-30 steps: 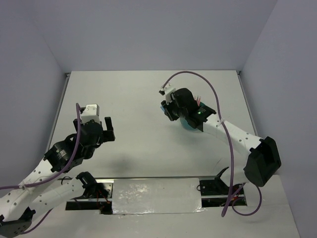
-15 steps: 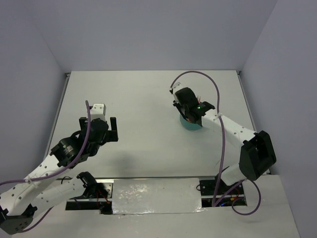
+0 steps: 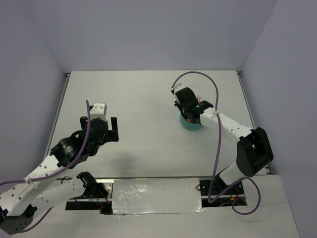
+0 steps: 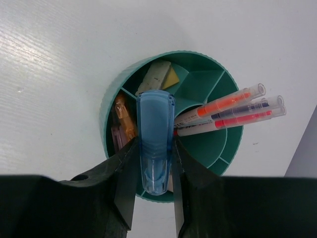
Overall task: Sort the stationery into containers
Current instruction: Place the stationery in the storage box, then reset both arms
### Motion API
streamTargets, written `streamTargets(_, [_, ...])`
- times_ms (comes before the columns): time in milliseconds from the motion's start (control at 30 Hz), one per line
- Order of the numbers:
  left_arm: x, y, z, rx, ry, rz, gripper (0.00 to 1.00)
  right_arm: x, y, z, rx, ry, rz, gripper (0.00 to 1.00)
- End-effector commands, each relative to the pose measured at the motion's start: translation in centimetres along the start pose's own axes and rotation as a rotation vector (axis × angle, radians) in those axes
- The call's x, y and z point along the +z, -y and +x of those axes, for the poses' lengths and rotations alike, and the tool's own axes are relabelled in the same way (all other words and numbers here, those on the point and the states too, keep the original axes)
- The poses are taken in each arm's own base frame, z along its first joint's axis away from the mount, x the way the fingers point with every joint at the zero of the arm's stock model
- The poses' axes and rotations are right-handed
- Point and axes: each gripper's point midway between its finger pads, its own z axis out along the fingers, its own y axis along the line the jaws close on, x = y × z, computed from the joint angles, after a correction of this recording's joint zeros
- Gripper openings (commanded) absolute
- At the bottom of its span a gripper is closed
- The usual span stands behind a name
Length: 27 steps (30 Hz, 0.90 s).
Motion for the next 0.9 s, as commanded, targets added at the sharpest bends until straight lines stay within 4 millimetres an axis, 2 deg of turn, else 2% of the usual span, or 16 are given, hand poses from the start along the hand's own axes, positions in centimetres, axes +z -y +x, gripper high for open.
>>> streamTargets(0, [-0.2,0.2,-0.9,-0.014,0.033,0.019,0.99,-0.6,0.5,-1.6,0.028,0.043,0.002,0.36])
streamTargets(167, [-0.2,0.5,-0.8,-0.008,0.031,0.036,0.99,-0.7,0.3,-1.5,0.029,0.033,-0.012,0.52])
streamTargets(367, [0.0,0.6,-0.7,-0.004,0.023,0.032,0.99,-1.3,-0.2,-2.1,0.039,0.056,-0.046,0.54])
streamTargets(467, [-0.1,0.5,-0.8,-0.008,0.025,0.026,0.99,-2.4,-0.5,-2.8,0.055,0.091,-0.060,0.55])
streamTargets(533, [-0.1,0.1,-1.0,-0.017,0.031,0.006,0.99,-4.2,-0.5,-4.1,0.079,0.154,-0.079,0.55])
streamTargets(567, [-0.2,-0.1,-1.0,-0.023,0.035,-0.006,0.99,-6.1,-0.6,-5.2,0.112,0.215,-0.094,0.58])
streamTargets(600, [-0.2,-0.6,-0.9,-0.040,0.030,-0.032,0.99,-7.2,-0.6,-5.8,0.142,0.253,-0.108,0.67])
streamTargets(633, [-0.3,-1.4,-1.4,-0.054,0.051,-0.081,0.99,-8.5,-0.9,-6.4,0.171,0.295,-0.149,0.99])
streamTargets(667, [-0.5,-2.1,-1.5,-0.070,0.058,-0.116,0.99,-11.1,-0.5,-6.7,0.242,0.366,-0.179,1.00])
streamTargets(700, [-0.6,-3.1,-1.2,-0.099,0.050,-0.167,0.99,-12.5,-0.5,-7.1,0.270,0.421,-0.208,1.00])
streamTargets(733, [-1.0,-4.4,-1.9,-0.123,0.080,-0.232,0.99,-14.0,-0.4,-7.1,0.320,0.464,-0.240,1.00])
streamTargets(767, [-1.2,-5.3,-2.1,-0.144,0.090,-0.270,0.99,-14.3,-0.4,-6.0,0.390,0.469,-0.242,1.00])
streamTargets(800, [-1.5,-6.5,-2.4,-0.199,0.109,-0.319,0.99,-17.0,1.0,-5.7,0.451,0.540,-0.240,1.00])
streamTargets(833, [-1.8,-7.4,-2.7,-0.223,0.123,-0.351,0.99,-18.0,1.6,-5.2,0.487,0.560,-0.234,1.00])
streamTargets(867, [-2.0,-8.1,-2.9,-0.250,0.138,-0.370,0.99,-19.6,2.5,-3.7,0.551,0.578,-0.225,1.00])
